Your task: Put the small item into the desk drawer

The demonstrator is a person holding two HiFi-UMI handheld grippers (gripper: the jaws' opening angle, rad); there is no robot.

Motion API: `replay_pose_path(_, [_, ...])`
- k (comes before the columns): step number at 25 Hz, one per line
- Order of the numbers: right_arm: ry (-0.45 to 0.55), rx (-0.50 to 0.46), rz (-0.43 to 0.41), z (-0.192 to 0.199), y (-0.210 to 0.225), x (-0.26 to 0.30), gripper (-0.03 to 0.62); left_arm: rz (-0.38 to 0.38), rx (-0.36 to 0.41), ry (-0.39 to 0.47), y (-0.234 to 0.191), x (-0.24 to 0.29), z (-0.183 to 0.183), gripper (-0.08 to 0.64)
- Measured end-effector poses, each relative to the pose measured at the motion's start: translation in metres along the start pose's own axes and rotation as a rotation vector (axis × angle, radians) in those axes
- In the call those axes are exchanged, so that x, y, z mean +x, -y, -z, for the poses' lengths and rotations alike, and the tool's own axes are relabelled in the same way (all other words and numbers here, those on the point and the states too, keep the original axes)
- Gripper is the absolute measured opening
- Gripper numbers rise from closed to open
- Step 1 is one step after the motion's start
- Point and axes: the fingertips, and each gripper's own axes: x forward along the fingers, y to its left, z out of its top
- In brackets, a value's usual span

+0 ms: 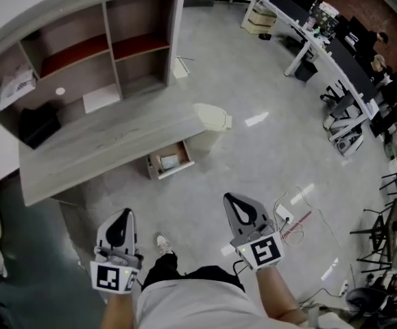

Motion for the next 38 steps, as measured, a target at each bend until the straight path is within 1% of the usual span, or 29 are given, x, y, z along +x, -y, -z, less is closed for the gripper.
replay_pose_path(4, [-0.025, 0.011, 0.028, -0.003, 0.02, 0.018, 0.021, 0.036, -0.025, -0.024, -0.01, 0.033, 0.001, 0.017])
replay_pose_path(8, [-0.057, 0.028, 0.045, 0.008, 0.046, 0.028, 0.021, 0.064, -0.019, -0.034, -0.007, 0.066, 0.002, 0.017])
replay_pose_path(10, [-0.058, 0.031, 0.035, 0.013, 0.062, 0.035, 0.021, 0.066, -0.01, -0.033, -0.001, 0.083, 0.002, 0.017])
replay_pose_path(12, [-0.05, 0.031, 0.007, 0.019, 0.076, 0.045, 0.021, 0.049, -0.001, -0.032, 0.003, 0.097, 0.003, 0.017])
replay_pose_path(14, [-0.038, 0.019, -0.029, 0.023, 0.087, 0.06, 0.021, 0.016, -0.007, -0.025, 0.003, 0.108, 0.0, 0.017])
replay_pose_path(19, [0.005, -0.015, -0.11, 0.011, 0.11, 0.097, 0.021, -0.05, 0.036, -0.005, 0.002, 0.122, -0.02, 0.017])
replay_pose_path(21, [0.016, -0.037, -0.151, 0.01, 0.11, 0.112, 0.021, -0.085, 0.045, 0.002, -0.002, 0.124, -0.024, 0.017])
replay_pose_path(23, [0.008, -0.054, -0.199, 0.017, 0.106, 0.127, 0.021, -0.108, 0.049, -0.01, -0.001, 0.125, -0.02, 0.017])
replay_pose_path(25, [-0.022, -0.064, -0.242, 0.034, 0.099, 0.141, 0.021, -0.119, 0.05, -0.042, 0.003, 0.124, -0.007, 0.017])
replay_pose_path(27, [-0.063, -0.079, -0.277, 0.055, 0.092, 0.154, 0.021, -0.137, 0.034, -0.081, 0.003, 0.12, 0.01, 0.017])
replay_pose_path(31, [-0.125, -0.122, -0.336, 0.09, 0.077, 0.184, 0.021, -0.18, -0.003, -0.146, -0.011, 0.112, 0.039, 0.017])
replay_pose_path(35, [-0.167, -0.157, -0.38, 0.121, 0.063, 0.209, 0.021, -0.199, -0.016, -0.166, -0.021, 0.11, 0.058, 0.017])
replay_pose_path(38, [-0.208, -0.209, -0.429, 0.145, 0.049, 0.228, 0.021, -0.208, -0.03, -0.168, -0.024, 0.113, 0.066, 0.017])
